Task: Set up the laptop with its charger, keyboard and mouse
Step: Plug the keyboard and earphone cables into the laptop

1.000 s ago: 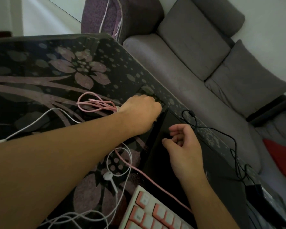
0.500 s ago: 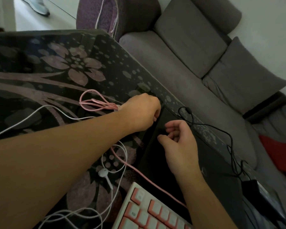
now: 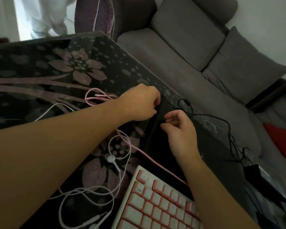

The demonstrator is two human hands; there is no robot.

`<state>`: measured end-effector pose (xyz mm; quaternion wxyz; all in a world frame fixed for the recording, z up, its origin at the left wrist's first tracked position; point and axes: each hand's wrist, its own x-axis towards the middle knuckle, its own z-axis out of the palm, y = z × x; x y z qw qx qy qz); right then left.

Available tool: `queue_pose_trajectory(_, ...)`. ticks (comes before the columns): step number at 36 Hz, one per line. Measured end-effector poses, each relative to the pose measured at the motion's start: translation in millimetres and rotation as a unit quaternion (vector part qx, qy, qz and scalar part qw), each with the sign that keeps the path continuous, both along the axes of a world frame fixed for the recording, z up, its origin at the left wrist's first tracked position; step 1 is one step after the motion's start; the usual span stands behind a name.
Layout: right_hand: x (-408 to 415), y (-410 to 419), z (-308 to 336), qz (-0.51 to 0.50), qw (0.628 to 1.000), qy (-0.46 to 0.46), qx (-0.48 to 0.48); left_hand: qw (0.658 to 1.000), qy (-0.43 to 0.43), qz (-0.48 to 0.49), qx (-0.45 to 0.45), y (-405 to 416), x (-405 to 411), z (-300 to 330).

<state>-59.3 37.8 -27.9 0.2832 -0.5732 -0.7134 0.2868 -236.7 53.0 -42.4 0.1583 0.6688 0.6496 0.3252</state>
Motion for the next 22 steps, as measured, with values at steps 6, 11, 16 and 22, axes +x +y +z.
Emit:
queue_pose_trajectory(6, -4, -18, 23, 0.005, 0.998, -0.054, 0.006, 1.000, -0.025, 0.000, 0.005, -25, -7, 32)
queue_pose_trajectory(11, -15, -94, 51, 0.199, 0.960, -0.171, 0.095, 0.999, -0.038, 0.006, 0.018, -57, -7, 65)
queue_pose_trajectory(16, -32, -138, 42, 0.280, 0.881, -0.376, 0.061, 0.999, -0.049, 0.002, -0.015, -87, 1, 81)
queue_pose_trajectory(22, -46, -148, 27, 0.238, 0.862, -0.433, 0.110, 0.995, -0.078, 0.011, -0.065, -122, 0, 78)
